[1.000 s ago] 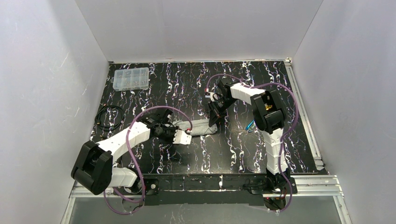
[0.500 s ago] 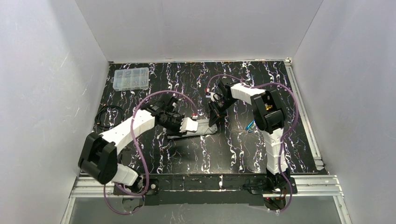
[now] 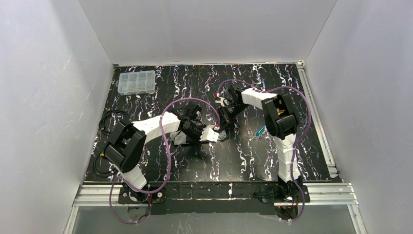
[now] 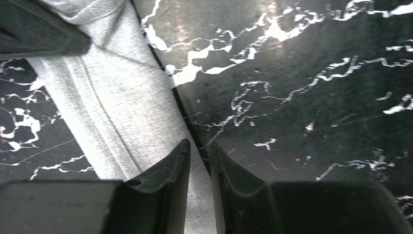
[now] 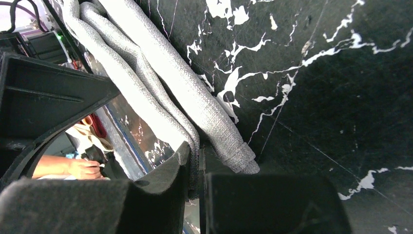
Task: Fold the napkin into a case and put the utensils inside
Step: Smooth out the smaller rectangle-folded napkin at the center of the board.
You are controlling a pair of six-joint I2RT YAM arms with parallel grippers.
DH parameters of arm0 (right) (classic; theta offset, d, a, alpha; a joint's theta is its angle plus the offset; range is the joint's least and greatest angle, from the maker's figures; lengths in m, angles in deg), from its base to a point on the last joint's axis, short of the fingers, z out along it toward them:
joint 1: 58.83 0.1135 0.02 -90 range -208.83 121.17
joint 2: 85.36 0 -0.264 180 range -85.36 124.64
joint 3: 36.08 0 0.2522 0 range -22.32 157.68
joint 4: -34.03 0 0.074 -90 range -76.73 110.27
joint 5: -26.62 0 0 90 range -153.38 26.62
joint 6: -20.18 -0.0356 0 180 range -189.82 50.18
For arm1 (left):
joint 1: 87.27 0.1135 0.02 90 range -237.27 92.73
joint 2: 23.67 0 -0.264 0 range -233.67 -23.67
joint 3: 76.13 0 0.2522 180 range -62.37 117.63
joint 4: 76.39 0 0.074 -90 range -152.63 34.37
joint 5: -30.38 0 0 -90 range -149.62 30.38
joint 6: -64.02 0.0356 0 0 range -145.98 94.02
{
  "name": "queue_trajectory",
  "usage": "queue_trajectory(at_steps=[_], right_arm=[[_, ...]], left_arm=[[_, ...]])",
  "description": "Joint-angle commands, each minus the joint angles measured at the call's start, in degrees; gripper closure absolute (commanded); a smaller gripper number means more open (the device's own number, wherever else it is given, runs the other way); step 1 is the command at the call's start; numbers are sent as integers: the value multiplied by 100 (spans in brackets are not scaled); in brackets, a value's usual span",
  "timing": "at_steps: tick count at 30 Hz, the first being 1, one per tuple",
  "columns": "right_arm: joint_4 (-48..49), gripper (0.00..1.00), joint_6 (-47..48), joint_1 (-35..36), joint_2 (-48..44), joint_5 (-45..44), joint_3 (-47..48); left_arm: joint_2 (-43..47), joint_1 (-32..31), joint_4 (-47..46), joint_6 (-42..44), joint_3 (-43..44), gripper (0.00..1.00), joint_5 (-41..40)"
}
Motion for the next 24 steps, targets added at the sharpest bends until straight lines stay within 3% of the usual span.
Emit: queue_trajectory(at_steps=[1,6,9,13,15,16,17,24], right_arm=[[28,85,63,20,-121,-91,-113],[8,84,72,23,-162,11,-116],[0,76,122,16,-307,66,-125],[131,52,9,-13,-583,83,-69],[239,29,-112,-59,-768,-11,-36],[257,7,-167,-102,-863,-55,-4],[264,2,-214,-154,-954,-119,24],[1251,5,-1042,-357,-2053,-313,-775]], left_arm=[[-75,-12,-522,-173,99,80,-261],[-120,-6,-609,-169,-9,81,-424],[-148,40,-723,-287,-47,82,-483],[-194,147,-599,-302,-28,84,-402],[-203,190,-583,-311,-64,86,-383],[-216,202,-561,-321,-76,86,-358],[-228,213,-547,-333,-88,86,-339],[-265,233,-548,-459,-118,87,-282]])
